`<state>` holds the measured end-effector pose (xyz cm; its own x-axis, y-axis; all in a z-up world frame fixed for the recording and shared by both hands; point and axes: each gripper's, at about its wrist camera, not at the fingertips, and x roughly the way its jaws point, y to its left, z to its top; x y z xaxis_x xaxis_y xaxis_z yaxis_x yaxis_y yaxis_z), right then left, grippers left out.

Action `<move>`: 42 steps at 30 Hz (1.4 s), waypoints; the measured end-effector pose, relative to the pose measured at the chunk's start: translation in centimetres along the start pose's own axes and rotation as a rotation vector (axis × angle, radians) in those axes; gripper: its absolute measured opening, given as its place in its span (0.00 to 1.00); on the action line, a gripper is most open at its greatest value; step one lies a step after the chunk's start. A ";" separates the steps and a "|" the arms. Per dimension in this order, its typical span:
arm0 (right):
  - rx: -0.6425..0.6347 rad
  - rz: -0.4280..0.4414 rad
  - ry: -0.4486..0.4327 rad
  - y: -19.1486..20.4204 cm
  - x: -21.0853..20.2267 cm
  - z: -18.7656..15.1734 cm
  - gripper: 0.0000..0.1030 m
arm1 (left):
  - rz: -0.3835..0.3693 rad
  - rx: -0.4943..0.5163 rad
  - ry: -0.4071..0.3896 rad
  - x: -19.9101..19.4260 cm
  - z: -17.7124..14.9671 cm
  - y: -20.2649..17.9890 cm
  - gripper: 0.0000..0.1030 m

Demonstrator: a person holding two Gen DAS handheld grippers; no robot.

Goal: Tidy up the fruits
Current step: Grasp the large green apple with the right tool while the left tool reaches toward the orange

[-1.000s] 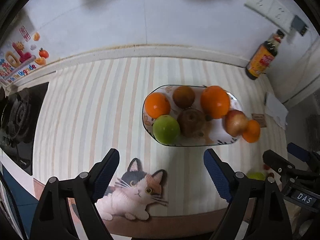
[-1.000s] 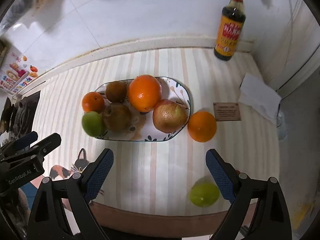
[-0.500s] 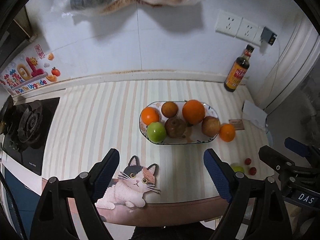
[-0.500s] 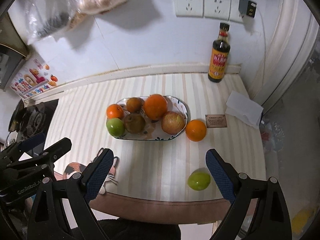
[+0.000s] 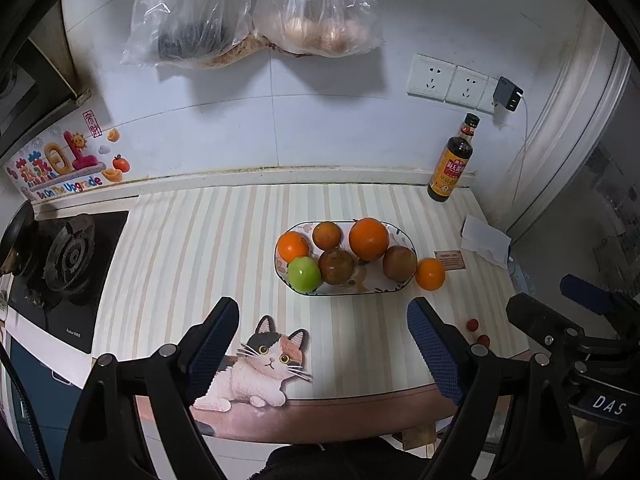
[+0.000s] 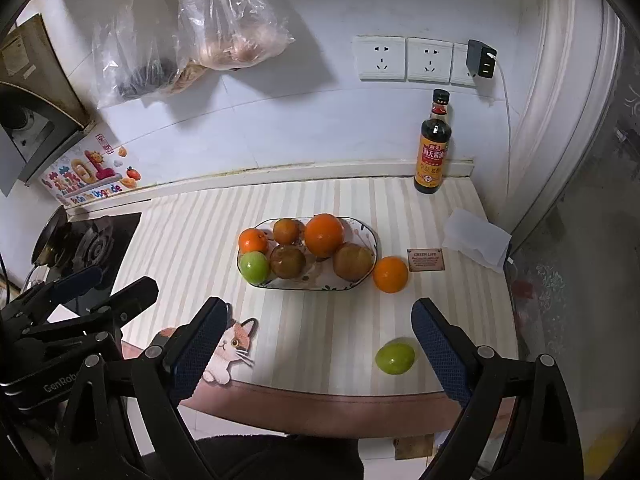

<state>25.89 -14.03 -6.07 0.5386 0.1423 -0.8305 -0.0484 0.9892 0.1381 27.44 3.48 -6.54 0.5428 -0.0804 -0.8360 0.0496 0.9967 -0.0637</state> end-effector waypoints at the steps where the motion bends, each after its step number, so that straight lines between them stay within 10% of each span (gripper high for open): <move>1: 0.006 0.012 0.004 -0.1 0.0 0.0 0.93 | 0.002 -0.002 0.002 0.0 -0.1 0.0 0.84; 18: 0.230 -0.032 0.096 -9.5 7.0 -1.5 0.93 | 0.026 0.002 0.100 7.5 0.5 -1.2 1.00; 26: 0.363 -0.049 0.281 -16.0 16.3 -6.4 0.90 | 0.058 0.119 0.190 13.9 0.6 -6.0 1.00; 42: 0.422 0.078 0.457 -17.7 28.0 -11.9 0.61 | 0.107 0.810 0.254 24.9 3.5 -20.4 1.00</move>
<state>31.77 -27.16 -38.18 0.1283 0.3057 -0.9434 0.3140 0.8898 0.3311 42.93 -18.88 -24.16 0.3790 0.1142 -0.9183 0.6451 0.6789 0.3507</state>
